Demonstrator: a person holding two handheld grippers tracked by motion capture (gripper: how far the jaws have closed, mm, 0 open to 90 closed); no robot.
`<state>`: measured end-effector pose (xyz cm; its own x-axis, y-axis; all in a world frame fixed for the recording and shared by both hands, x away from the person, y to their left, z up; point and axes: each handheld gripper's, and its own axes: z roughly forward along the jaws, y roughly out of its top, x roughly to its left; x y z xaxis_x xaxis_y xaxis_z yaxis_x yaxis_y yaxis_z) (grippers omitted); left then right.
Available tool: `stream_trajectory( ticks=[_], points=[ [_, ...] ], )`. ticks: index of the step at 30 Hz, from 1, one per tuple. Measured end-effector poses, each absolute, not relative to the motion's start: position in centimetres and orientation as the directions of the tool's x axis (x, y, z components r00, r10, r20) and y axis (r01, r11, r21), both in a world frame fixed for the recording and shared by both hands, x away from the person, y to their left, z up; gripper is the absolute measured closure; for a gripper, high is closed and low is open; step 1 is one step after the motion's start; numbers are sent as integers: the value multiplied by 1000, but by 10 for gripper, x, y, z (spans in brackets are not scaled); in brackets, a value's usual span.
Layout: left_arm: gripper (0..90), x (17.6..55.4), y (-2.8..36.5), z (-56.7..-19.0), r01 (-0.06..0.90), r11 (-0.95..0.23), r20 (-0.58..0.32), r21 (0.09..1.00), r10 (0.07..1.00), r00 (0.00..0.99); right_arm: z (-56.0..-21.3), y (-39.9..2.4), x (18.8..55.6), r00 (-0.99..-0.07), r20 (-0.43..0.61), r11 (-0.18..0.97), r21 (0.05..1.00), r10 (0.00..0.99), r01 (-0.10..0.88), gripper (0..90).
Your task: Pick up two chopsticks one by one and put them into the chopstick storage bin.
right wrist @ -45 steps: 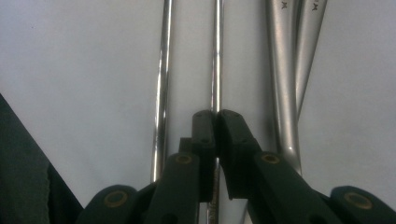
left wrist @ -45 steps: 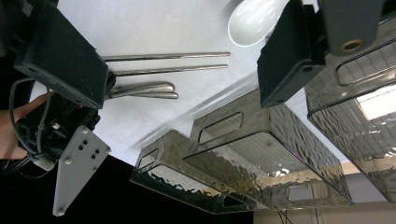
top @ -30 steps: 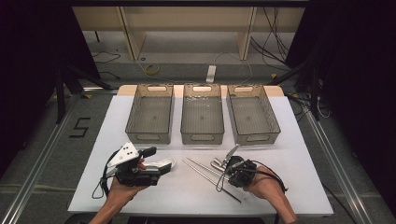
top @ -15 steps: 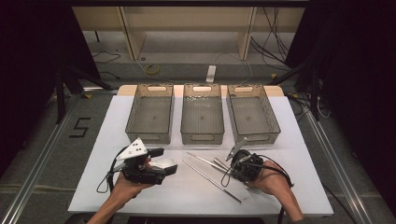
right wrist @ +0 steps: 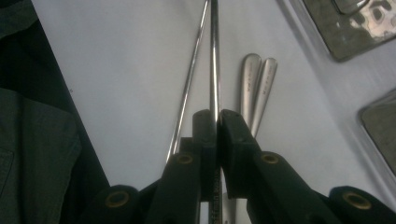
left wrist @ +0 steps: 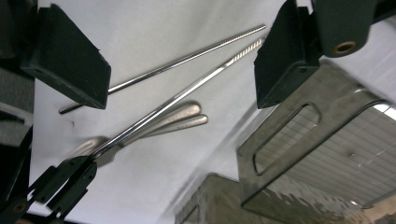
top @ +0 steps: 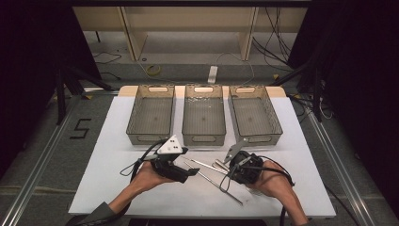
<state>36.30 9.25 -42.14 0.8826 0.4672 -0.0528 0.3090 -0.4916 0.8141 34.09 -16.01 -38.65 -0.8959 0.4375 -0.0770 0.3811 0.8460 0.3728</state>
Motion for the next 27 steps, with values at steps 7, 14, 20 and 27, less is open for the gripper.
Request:
stream_trajectory(
  ticks=[7, 14, 20, 27],
  points=[
    [263, 359, 80, -426, 247, -603, 7, 758, 387, 922, -383, -151, 337, -915, -93, 865, 375, 394, 334, 858],
    [374, 353, 74, -428, 198, -673, 66, 713, 345, 936, -382, -141, 332, -932, -99, 881, 373, 348, 290, 857],
    [489, 349, 70, -428, 163, -727, 109, 667, 312, 944, -380, -135, 328, -941, -108, 888, 380, 321, 259, 857],
    [655, 347, 69, -429, 135, -751, 116, 647, 272, 955, -382, -131, 326, -948, -109, 893, 383, 298, 237, 857]
  ],
)
